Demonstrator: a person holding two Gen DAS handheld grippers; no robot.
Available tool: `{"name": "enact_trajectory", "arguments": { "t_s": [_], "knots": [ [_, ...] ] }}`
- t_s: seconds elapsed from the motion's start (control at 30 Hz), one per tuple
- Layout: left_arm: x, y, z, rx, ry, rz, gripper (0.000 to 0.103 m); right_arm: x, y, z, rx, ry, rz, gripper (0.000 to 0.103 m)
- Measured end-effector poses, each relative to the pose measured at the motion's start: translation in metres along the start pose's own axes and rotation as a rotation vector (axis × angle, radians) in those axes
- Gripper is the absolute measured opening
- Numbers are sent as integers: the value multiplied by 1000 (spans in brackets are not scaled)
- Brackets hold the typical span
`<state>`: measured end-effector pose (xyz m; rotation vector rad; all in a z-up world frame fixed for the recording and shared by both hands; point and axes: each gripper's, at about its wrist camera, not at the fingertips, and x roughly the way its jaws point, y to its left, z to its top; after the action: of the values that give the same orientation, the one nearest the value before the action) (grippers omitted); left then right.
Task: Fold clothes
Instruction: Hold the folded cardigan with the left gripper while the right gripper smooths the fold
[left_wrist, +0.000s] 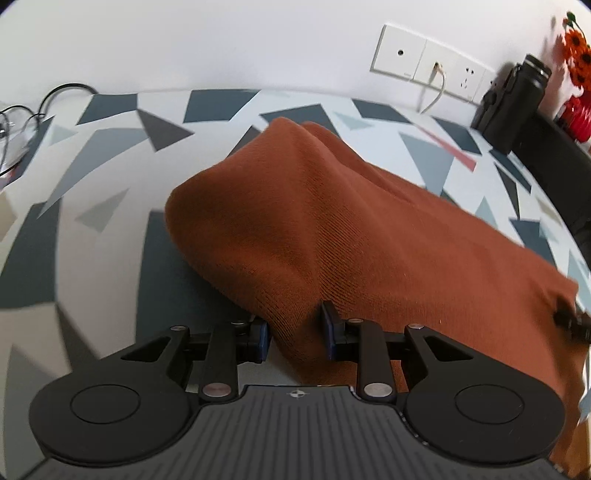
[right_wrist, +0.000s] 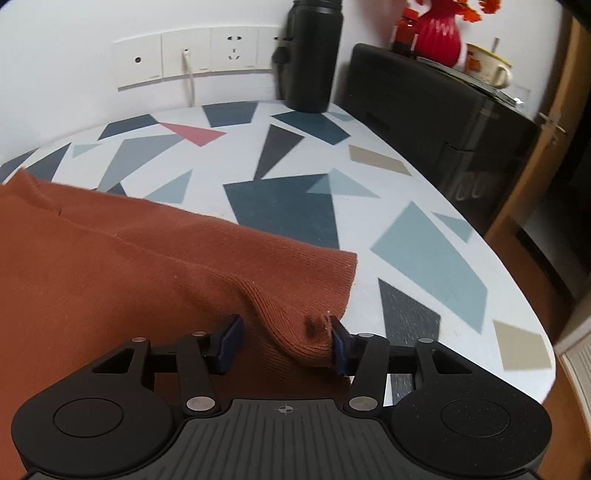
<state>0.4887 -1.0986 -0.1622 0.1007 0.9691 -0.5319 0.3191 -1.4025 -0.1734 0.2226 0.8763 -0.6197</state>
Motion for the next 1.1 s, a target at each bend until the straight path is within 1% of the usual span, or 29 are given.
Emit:
{"name": "enact_trajectory", "arguments": {
  "t_s": [0.03,0.1,0.13,0.2,0.4,0.6,0.77,0.87,0.93,1.1],
  "knots": [
    [-3,-1,-4,2,3,6,28,0,0,2,-7,4,2,49],
    [-7,-2,-10,7,7,15,28,-3,-1,4,-13,2,11,56],
    [-9,-2,-12,4,9,19,28,-6,-2,5,-12,-5,20,57],
    [-13,-3,-17,-5,12,29,28,-16,-3,7,-6,-31,49,64],
    [-25,-9,-34,-29,10,65,29,-39,-2,3,-53,-62,108,72],
    [-35,-16,-49,-45,5,94,29,-54,-7,-8,-61,-43,188,73],
    [-41,-20,-59,-61,5,111,29,-52,3,-24,-140,14,247,72],
    [-45,-23,-63,-63,12,123,29,-46,11,-35,-184,48,257,68],
    [-46,-25,-64,-59,18,131,29,-41,11,-39,-173,65,266,67],
    [-45,-28,-62,-66,33,144,29,-36,15,-41,-213,53,261,67]
  ]
}}
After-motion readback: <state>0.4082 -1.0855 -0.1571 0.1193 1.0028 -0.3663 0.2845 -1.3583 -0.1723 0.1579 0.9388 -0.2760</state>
